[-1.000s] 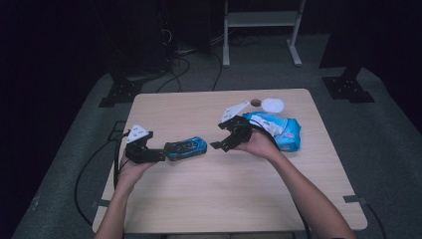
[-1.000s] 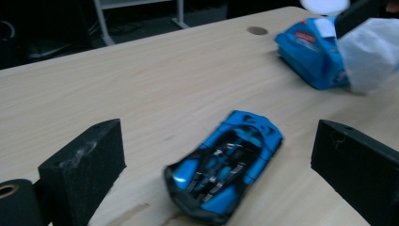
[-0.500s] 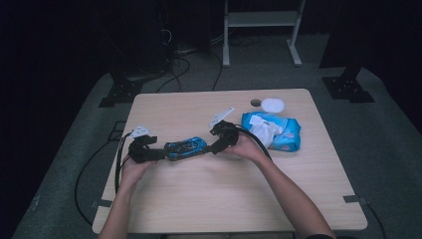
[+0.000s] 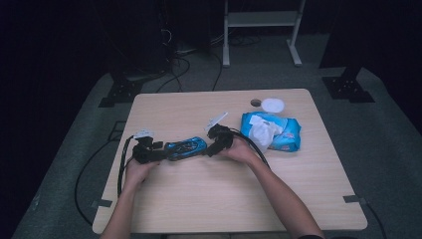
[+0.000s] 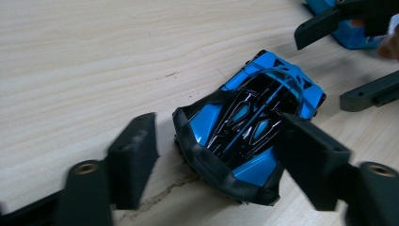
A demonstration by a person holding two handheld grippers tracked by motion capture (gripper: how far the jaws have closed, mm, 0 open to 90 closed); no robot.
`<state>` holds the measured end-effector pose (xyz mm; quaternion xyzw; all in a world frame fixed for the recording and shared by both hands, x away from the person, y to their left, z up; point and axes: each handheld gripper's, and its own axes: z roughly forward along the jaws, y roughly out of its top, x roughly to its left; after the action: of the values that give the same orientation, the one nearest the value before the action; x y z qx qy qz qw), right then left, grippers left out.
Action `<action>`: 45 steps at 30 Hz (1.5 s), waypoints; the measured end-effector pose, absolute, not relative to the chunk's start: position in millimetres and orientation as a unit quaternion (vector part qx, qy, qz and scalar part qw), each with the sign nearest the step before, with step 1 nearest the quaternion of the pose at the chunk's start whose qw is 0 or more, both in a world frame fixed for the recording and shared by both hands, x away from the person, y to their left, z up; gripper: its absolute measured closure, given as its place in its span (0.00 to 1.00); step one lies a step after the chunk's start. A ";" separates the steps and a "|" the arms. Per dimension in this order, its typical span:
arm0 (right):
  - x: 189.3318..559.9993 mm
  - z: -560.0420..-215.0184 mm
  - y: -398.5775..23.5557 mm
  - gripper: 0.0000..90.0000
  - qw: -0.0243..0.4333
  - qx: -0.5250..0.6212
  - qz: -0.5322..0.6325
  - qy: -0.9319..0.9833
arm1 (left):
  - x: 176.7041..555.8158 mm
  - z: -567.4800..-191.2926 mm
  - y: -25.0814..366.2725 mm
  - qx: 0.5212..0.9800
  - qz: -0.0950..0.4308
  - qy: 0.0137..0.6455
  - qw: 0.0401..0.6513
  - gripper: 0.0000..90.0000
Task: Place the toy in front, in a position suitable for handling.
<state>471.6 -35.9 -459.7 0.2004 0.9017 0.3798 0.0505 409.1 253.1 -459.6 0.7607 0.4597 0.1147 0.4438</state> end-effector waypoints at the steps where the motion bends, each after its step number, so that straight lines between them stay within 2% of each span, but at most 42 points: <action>1: 472.3 -461.2 -35.0 0.18 0.048 0.201 0.381 0.901 | 409.4 -459.9 253.4 0.758 0.109 0.463 0.446 0.37; 13: 477.4 -474.2 -28.6 0.18 0.036 0.199 0.378 0.903 | 411.8 -468.0 254.2 0.759 0.078 0.471 0.442 0.53; 22: 477.9 -475.9 -22.1 0.17 0.035 0.178 0.378 0.908 | 412.0 -469.0 256.1 0.759 0.073 0.470 0.445 0.53; 24: 476.1 -477.2 -18.1 0.17 0.061 0.165 0.366 0.914 | 411.9 -468.9 255.7 0.759 0.074 0.469 0.445 0.53; 34: 477.5 -480.3 -9.6 0.14 0.061 0.158 0.380 0.909 | 411.8 -469.9 254.5 0.756 0.076 0.473 0.447 0.51; 40: 472.9 -476.7 -7.3 0.16 0.087 0.142 0.371 0.914 | 409.4 -468.7 257.6 0.759 0.087 0.465 0.448 0.58; 45: 471.0 -475.9 -6.7 0.16 0.096 0.139 0.369 0.914 | 408.0 -467.8 257.1 0.763 0.095 0.457 0.447 0.59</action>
<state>471.0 -6.7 -475.9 0.1391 0.9142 0.3685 0.0957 408.0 257.1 -467.8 0.7633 0.4568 0.0951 0.4468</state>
